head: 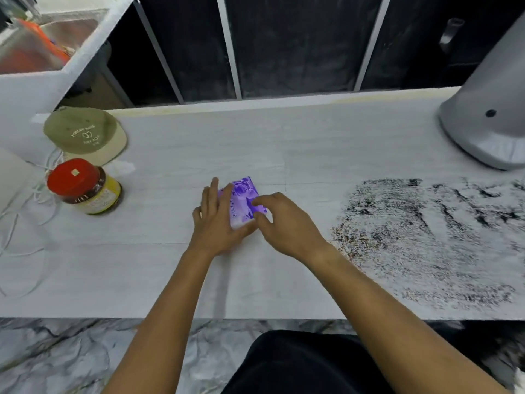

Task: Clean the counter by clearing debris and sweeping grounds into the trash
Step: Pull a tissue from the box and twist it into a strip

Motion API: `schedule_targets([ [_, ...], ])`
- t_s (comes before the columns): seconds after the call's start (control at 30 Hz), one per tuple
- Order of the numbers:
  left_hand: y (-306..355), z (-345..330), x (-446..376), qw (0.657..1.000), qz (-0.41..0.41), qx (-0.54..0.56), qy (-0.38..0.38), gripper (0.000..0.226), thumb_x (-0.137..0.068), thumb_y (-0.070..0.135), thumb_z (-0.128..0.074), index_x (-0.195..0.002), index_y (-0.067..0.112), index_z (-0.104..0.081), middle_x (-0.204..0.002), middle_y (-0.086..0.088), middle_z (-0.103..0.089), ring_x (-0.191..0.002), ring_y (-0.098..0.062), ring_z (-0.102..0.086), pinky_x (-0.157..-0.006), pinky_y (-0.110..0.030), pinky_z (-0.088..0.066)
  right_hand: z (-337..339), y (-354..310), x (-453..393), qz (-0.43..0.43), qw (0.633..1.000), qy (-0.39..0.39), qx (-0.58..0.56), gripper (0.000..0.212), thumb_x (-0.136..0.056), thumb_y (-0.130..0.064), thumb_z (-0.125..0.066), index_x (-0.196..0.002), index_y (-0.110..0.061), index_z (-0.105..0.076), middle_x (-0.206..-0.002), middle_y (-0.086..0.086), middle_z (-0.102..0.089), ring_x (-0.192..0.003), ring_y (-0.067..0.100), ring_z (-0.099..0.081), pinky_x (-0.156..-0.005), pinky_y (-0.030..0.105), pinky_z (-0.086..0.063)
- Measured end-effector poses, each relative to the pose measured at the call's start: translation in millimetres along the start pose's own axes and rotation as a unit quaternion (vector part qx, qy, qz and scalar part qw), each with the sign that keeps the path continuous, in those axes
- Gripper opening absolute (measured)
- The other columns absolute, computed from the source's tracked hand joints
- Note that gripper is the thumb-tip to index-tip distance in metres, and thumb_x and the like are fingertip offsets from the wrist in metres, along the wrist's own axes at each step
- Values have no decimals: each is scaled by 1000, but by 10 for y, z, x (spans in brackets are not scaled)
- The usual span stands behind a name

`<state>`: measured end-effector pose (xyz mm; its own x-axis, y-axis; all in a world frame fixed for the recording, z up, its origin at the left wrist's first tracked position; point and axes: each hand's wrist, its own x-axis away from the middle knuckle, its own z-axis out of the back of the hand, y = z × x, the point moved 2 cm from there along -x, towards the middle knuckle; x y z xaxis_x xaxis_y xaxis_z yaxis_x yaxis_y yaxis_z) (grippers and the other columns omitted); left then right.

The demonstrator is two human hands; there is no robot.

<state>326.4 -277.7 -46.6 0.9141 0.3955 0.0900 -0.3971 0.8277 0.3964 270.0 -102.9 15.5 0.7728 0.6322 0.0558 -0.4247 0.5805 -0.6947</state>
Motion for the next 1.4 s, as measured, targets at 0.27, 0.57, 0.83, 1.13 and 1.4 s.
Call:
schedule_targets([
  [0.27, -39, -187, -148, 999, -39, -7, 3, 93, -86, 64, -53, -156, 24, -7, -164, 6, 10, -151, -22, 2, -113, -49, -21, -387, 53, -574, -4, 981, -61, 182, 32, -99, -33, -46, -121, -17, -63, -122, 9, -51, -113, 26, -47, -83, 36, -47],
  [0.57, -150, -295, -204, 998, -44, -49, 0, 110, -73, 88, -34, -156, 22, -7, -165, 1, 5, -150, -26, -13, -107, -49, -29, -455, 55, -749, -51, 982, -13, 183, 23, -97, -24, -48, -105, -10, -66, -106, 8, -56, -98, 25, -55, -68, 29, -39],
  [0.83, -160, -316, -190, 998, -53, -38, -3, 111, -76, 87, -34, -157, 20, 3, -164, 3, 13, -152, -23, -4, -110, -48, -23, -467, 89, -756, 1, 983, -7, 185, 33, -97, -26, -50, -128, -27, -59, -116, 5, -56, -102, 25, -56, -74, 33, -46],
  [1.13, -143, -270, -198, 997, -53, -50, -41, 115, -71, 91, -17, -156, 20, 12, -162, 1, 23, -152, -24, 5, -114, -52, -18, -520, -4, -919, -52, 962, 41, 266, 23, -94, -36, -54, -98, -22, -72, -100, 3, -62, -98, 24, -57, -83, 36, -40],
  [1.4, -83, -212, -239, 994, -49, -61, -73, 117, -73, 89, -28, -154, 18, 17, -160, 2, 28, -151, -23, 14, -117, -49, -11, -528, 19, -860, -59, 969, 116, 212, 23, -87, -26, -51, -66, -23, -60, -65, -5, -57, -64, 20, -54, -73, 36, -36],
])
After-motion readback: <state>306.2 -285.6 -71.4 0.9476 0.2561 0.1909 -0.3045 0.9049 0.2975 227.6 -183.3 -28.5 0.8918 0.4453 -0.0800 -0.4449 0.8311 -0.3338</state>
